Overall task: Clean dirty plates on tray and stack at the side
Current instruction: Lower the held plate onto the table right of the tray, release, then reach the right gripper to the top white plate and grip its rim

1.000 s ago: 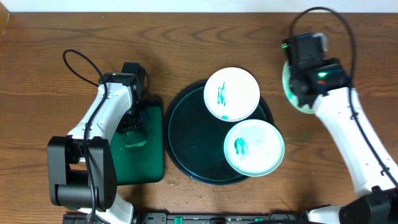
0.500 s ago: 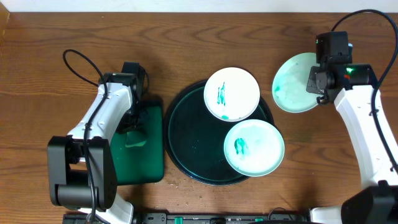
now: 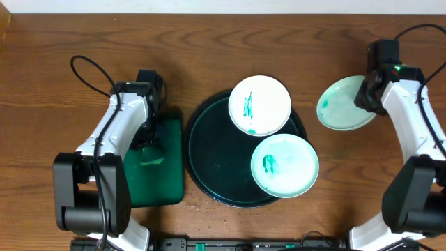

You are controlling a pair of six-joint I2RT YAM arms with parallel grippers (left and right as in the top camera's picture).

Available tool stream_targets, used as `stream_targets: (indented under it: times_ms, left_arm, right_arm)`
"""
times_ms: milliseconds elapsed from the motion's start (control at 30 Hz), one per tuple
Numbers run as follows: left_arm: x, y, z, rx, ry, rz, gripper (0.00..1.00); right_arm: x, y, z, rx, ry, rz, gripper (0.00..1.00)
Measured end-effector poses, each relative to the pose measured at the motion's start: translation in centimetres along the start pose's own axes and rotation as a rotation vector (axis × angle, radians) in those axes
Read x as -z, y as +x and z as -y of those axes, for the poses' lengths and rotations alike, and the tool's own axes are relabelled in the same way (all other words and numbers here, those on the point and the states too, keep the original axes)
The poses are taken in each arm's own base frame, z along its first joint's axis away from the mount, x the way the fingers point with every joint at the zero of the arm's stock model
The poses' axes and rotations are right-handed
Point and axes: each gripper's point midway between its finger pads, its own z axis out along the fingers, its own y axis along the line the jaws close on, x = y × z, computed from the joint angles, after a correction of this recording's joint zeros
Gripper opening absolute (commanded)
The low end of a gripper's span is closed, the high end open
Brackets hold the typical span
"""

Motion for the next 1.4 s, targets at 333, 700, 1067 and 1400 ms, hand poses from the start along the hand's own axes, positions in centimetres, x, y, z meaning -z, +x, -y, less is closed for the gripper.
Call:
stream_targets:
  times_ms: [333, 700, 1067, 1400]
  left_arm:
    - [0.0, 0.0, 0.0, 0.000, 0.000, 0.000, 0.07]
    - [0.0, 0.2, 0.3, 0.000, 0.019, -0.013, 0.07]
    - [0.0, 0.1, 0.5, 0.002, 0.026, -0.008, 0.08]
    - [0.0, -0.1, 0.6, 0.004, 0.032, 0.001, 0.07]
  right_arm:
    - [-1.8, 0.1, 0.5, -0.034, 0.017, -0.033, 0.29]
    - [-2.0, 1.1, 0.6, -0.028, 0.027, -0.073, 0.45]
    - [2.3, 4.2, -10.0, 0.283, -0.493, -0.140, 0.61]
    - [7.5, 7.2, -18.3, 0.608, -0.796, -0.046, 0.54]
